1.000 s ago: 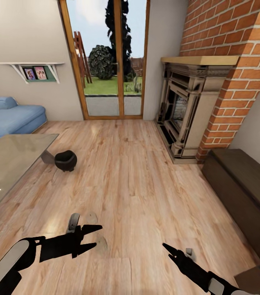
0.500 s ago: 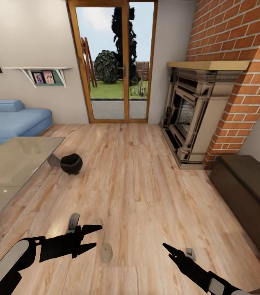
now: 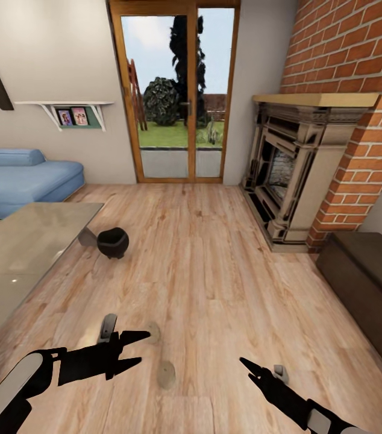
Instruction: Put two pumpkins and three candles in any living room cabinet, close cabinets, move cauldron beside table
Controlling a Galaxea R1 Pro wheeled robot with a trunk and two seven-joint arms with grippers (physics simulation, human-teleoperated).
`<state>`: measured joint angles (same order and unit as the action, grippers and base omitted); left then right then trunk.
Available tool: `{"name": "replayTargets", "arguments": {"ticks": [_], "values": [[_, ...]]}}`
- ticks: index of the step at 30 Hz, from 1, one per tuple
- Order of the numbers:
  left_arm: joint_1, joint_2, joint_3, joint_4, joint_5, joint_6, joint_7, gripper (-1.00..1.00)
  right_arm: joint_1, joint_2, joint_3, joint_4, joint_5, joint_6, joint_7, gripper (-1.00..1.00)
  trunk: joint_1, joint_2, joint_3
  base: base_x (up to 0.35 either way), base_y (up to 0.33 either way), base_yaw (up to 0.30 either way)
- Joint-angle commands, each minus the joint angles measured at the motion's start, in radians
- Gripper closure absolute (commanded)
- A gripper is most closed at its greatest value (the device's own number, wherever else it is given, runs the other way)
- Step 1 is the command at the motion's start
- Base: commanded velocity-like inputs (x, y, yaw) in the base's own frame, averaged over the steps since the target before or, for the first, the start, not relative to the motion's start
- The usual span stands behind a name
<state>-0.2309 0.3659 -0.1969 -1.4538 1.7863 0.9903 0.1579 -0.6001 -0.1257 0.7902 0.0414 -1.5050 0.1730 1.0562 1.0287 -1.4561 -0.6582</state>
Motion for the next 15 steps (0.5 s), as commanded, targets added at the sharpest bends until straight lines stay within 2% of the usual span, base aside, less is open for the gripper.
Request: {"name": "replayTargets", "arguments": {"ticks": [1, 7, 12, 15], "values": [[-0.001, 0.001, -0.001, 0.000, 0.011, 0.001, 0.009, -1.00, -0.001, 0.000, 0.007, 0.003, -0.011, 0.010, 0.007, -1.00, 0.000, -0.001, -0.001, 0.000, 0.238, 0.001], [-0.001, 0.001, -0.001, 0.000, 0.010, 0.001, 0.009, -1.00, -0.001, 0.000, 0.006, 0.003, -0.012, 0.011, 0.011, -1.00, 0.000, -0.001, -0.001, 0.010, 0.107, 0.000], [-0.001, 0.001, -0.001, 0.000, 0.011, 0.001, 0.009, -1.00, -0.001, 0.000, 0.006, 0.003, -0.012, 0.011, 0.011, -1.00, 0.000, -0.001, -0.001, 0.095, 0.200, 0.000], [-0.001, 0.001, -0.001, 0.000, 0.010, 0.001, 0.009, -1.00, -0.001, 0.000, 0.006, 0.003, -0.012, 0.011, 0.011, -1.00, 0.000, -0.001, -0.003, 0.096, 0.070, -0.011]]}}
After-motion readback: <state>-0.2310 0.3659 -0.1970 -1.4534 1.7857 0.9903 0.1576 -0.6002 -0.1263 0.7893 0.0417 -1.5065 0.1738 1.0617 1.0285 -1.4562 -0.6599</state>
